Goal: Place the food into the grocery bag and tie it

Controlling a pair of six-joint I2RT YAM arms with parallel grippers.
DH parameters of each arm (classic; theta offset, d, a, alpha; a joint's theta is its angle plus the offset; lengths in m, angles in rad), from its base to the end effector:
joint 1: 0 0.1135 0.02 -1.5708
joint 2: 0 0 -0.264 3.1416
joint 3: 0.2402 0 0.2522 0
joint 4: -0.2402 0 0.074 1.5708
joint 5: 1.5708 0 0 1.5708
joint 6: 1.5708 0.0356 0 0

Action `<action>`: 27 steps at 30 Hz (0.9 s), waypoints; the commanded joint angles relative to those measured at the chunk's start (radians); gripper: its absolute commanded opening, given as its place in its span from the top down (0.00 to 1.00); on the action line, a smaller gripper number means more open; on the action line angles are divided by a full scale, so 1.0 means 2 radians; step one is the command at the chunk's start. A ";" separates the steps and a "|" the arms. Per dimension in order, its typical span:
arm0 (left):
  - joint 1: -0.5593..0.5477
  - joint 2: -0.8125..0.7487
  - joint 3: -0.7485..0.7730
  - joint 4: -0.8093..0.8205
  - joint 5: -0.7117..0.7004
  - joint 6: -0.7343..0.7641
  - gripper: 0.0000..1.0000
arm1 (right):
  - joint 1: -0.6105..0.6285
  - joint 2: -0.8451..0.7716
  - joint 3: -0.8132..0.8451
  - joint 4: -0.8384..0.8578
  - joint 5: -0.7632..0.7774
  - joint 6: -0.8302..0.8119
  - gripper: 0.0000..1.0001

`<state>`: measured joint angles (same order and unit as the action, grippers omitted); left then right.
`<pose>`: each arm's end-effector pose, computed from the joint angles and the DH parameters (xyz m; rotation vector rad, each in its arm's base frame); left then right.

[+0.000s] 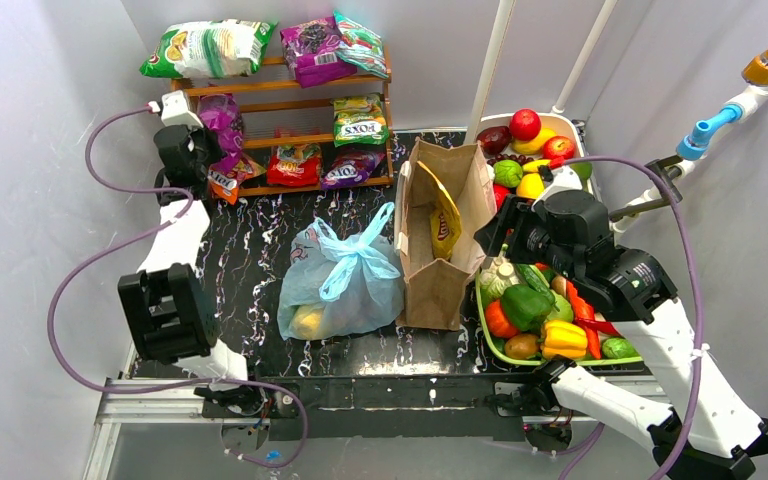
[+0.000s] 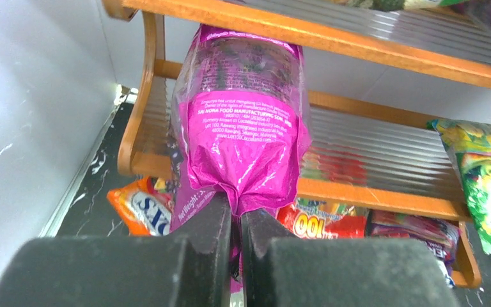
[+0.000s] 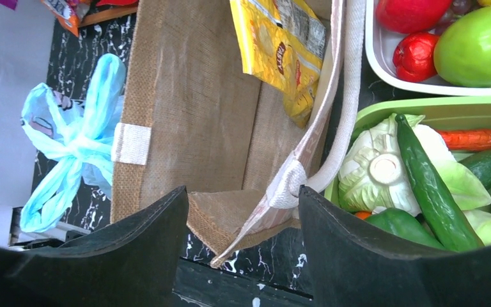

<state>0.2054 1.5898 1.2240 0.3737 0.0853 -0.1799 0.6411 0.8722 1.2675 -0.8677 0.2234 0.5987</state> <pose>0.3772 0.0755 0.3467 -0.2331 1.5456 -0.0466 0.1249 0.0834 0.4159 0.0982 2.0728 0.5471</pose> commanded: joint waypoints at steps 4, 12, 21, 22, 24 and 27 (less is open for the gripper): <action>0.002 -0.137 -0.027 -0.010 -0.015 -0.027 1.00 | 0.000 -0.014 0.032 0.009 -0.012 0.011 0.30; -0.002 -0.182 -0.019 -0.056 -0.015 -0.059 1.00 | 0.000 -0.023 0.032 0.005 -0.019 0.020 0.30; -0.016 -0.230 -0.015 -0.097 0.009 -0.099 1.00 | 0.000 -0.027 0.030 0.006 -0.019 0.025 0.30; -0.017 -0.237 -0.016 -0.101 0.013 -0.106 1.00 | 0.000 -0.027 0.030 0.007 -0.020 0.025 0.30; -0.021 -0.245 -0.012 -0.112 0.017 -0.119 1.00 | 0.000 -0.025 0.029 0.007 -0.022 0.025 0.30; -0.026 -0.253 -0.007 -0.131 0.028 -0.135 1.00 | 0.000 -0.025 0.029 0.008 -0.022 0.026 0.30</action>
<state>0.1692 1.1622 1.1492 0.0536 0.0967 -0.3828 0.6411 0.8288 1.2942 -0.8696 0.1814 0.6456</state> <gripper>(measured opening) 0.021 0.700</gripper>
